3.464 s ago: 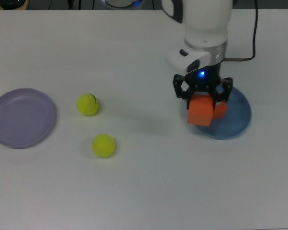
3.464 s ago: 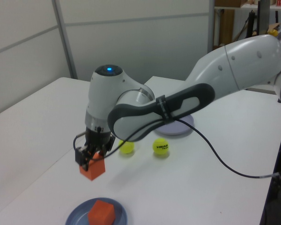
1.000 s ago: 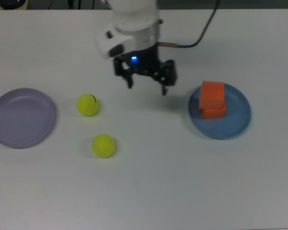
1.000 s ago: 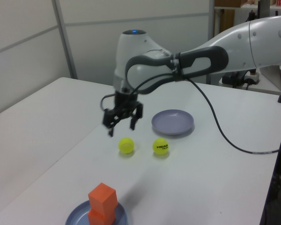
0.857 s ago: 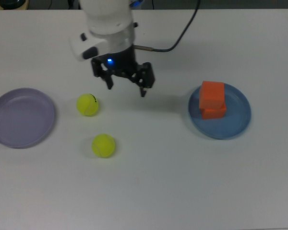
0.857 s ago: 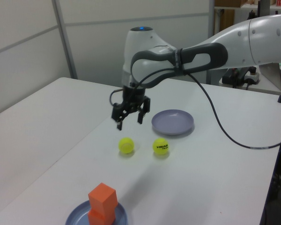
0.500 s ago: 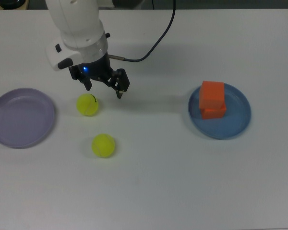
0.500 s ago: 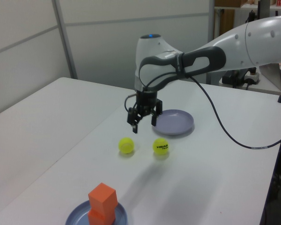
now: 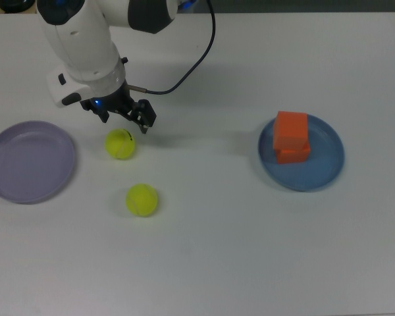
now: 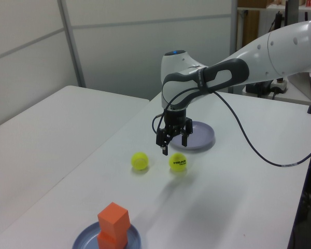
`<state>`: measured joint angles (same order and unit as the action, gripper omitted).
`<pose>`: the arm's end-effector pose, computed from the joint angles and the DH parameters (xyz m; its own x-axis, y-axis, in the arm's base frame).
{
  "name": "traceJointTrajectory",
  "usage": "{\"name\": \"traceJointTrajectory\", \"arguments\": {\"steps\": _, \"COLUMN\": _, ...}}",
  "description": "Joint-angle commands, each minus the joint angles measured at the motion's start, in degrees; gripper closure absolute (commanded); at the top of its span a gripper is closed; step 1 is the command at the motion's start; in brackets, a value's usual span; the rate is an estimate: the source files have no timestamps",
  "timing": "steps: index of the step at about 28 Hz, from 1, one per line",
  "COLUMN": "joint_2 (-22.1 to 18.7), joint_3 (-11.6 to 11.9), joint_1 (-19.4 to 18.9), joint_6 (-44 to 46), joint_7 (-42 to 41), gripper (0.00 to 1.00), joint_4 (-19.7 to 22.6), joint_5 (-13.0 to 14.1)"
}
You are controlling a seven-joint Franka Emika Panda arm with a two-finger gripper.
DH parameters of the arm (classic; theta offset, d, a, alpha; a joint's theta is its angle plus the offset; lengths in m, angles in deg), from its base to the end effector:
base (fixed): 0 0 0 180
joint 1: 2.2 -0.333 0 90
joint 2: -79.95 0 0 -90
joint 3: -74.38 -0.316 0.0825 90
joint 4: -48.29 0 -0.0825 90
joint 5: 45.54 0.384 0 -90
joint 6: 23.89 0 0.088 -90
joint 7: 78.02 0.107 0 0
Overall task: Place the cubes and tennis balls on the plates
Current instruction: 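Release the cube and lower the gripper onto a tennis ball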
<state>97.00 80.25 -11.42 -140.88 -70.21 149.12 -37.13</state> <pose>0.6342 0.0500 0.3971 0.9898 -0.1392 -0.0298 -0.1414 -0.9852 -0.0965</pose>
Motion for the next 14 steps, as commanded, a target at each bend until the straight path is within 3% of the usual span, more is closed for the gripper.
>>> {"name": "traceJointTrajectory", "arguments": {"steps": 1, "joint_2": -0.08, "joint_3": 0.80, "joint_1": -0.01, "joint_6": 0.54, "joint_7": -2.00, "gripper": 0.00, "joint_4": 0.43, "joint_5": 0.64}}
{"name": "traceJointTrajectory", "arguments": {"steps": 14, "joint_2": 3.69, "joint_3": 1.68, "joint_1": 0.25, "joint_6": -1.66, "joint_7": -2.35, "gripper": 0.00, "joint_4": 0.34, "joint_5": 0.38}}
